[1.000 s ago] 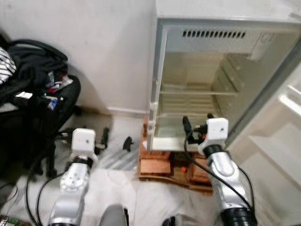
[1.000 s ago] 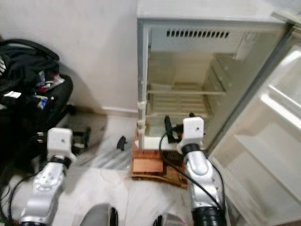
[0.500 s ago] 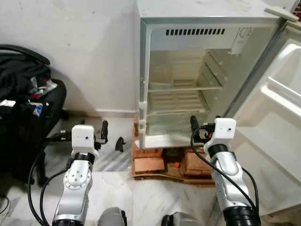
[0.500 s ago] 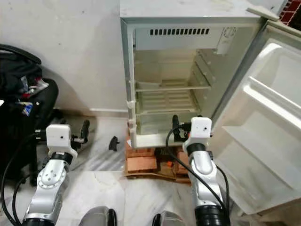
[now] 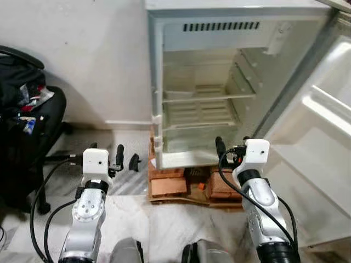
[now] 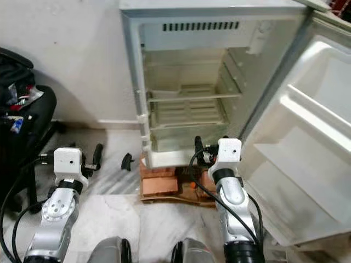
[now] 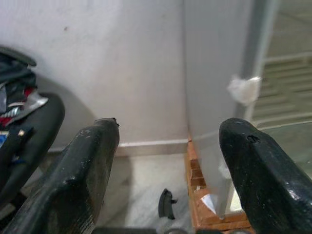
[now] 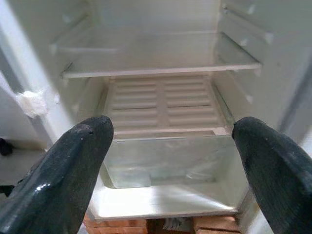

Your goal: Restocking fridge

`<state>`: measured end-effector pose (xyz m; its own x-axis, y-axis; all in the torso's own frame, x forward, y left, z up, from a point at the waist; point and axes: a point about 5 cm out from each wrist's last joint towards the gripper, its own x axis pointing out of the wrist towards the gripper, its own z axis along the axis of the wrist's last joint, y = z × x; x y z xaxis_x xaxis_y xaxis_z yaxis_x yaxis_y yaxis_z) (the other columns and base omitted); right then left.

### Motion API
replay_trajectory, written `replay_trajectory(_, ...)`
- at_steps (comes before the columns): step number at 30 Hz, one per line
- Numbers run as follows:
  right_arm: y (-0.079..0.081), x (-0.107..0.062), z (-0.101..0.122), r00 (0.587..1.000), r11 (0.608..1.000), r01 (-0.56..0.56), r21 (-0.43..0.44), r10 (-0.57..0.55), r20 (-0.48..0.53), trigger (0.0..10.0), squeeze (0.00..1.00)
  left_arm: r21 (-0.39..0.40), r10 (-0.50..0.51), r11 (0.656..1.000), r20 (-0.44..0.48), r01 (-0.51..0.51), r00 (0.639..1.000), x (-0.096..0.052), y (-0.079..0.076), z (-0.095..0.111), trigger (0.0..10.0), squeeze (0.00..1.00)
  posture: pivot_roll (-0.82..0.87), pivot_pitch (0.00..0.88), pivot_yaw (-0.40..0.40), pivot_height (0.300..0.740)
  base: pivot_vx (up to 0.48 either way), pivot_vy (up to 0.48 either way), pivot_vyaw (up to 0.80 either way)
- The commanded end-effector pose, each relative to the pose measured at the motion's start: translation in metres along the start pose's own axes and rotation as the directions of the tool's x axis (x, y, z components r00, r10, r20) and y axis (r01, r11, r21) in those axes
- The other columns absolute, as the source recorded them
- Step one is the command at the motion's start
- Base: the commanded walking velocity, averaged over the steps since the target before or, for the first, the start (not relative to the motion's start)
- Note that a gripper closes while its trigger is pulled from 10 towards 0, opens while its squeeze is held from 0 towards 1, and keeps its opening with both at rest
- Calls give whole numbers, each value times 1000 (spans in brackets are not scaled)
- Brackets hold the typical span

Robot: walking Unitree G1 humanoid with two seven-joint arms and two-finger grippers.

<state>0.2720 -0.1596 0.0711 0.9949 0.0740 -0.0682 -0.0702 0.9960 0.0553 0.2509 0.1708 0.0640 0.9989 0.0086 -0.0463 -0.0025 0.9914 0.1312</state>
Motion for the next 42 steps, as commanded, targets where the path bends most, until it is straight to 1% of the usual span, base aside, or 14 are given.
replay_trajectory(1,-2,-1,1,1000,1000,-5,-7,5,-1,10000,0,1,-34,999,-18,34,999,-2,-8,-3,10000,0,50,114,-25,740,-334,-345,0)
replay_trajectory(6,-4,1,-3,999,1000,-19,23,19,-26,10000,0,7,-75,997,-32,75,997,-3,-16,-3,10000,0,49,124,-31,740,-357,-320,0)
replay_trajectory(13,-2,1,-4,999,999,-36,15,36,-34,10000,0,4,-68,998,-38,68,997,-4,-16,-4,10000,0,50,128,-36,740,-399,-268,0)
replay_trajectory(16,-2,2,-4,998,999,-43,14,43,-39,10000,0,18,-76,997,-38,77,996,-3,-17,-3,10000,0,50,127,-38,740,-423,0,0)
replay_trajectory(17,-1,3,-4,998,999,-47,11,47,-40,10000,0,26,-79,996,-36,80,996,-3,-18,-2,10000,0,50,127,-39,740,-420,0,0)
replay_trajectory(19,0,4,-3,998,999,-54,7,54,-37,10000,0,18,-79,997,-17,79,997,-2,-18,0,10000,0,50,127,-38,740,-319,-356,0)
replay_trajectory(23,0,5,-3,998,998,-58,9,58,-38,10000,0,20,-81,996,-24,82,996,-2,-18,0,10000,0,54,125,-37,740,0,-431,0)
replay_trajectory(26,1,6,-4,998,998,-59,13,60,-38,10000,0,-1,-88,996,-15,88,996,-1,-17,0,10000,0,54,123,-32,740,0,-480,0)
replay_trajectory(33,1,8,-4,998,998,-56,19,57,-33,10000,0,9,-91,996,-33,91,995,2,-17,-2,10000,0,50,116,-28,740,0,-476,0)
replay_trajectory(42,2,10,-4,997,998,-65,21,65,-31,10000,0,14,-86,996,-28,86,996,4,-16,-2,10000,0,56,111,-30,740,0,-455,0)
